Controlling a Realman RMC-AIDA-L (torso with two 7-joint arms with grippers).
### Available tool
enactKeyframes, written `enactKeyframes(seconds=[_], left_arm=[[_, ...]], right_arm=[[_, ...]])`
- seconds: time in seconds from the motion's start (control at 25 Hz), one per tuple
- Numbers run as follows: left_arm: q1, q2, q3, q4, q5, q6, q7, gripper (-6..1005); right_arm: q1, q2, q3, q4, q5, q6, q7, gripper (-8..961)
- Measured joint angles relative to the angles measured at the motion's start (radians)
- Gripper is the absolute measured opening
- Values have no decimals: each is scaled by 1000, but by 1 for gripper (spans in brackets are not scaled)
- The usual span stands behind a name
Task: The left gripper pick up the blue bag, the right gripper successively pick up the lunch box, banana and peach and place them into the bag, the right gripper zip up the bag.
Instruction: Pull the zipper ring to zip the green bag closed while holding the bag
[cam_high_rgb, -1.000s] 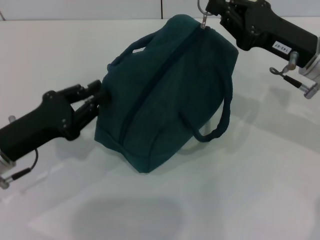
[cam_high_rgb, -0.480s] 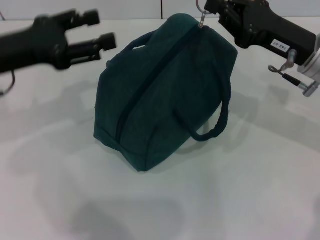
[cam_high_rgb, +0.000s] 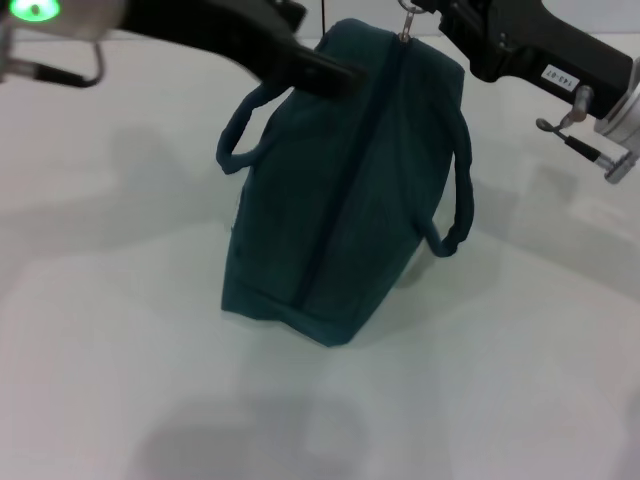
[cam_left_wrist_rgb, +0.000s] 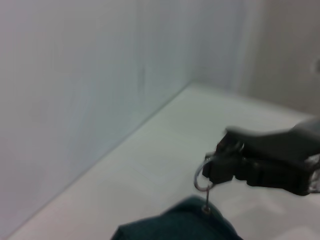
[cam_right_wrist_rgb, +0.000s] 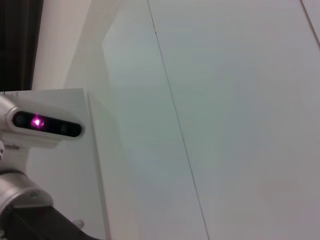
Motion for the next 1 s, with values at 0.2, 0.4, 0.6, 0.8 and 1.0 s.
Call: enactKeyframes(seconds=[0.2,0.4,0.6,0.8,1.0], left_arm=[[-59,0,128,57,88,2,-245,893],[-89,1,149,66,87,30,-344,891],[-102,1,164,73,80,53,-407,890],[-105,0,215,60,107,56,-442,887],[-106,-3,220,30,144,51,-450,888]], right_arm=[[1,0,-2,0,0,0,0,10],[1,0,-2,0,1,0,0,9],[1,0,-3,3,-3,0,0,9],[15,0,-15,3,-1,1,0,9],[26,0,-15,8,-1,3,0,9]])
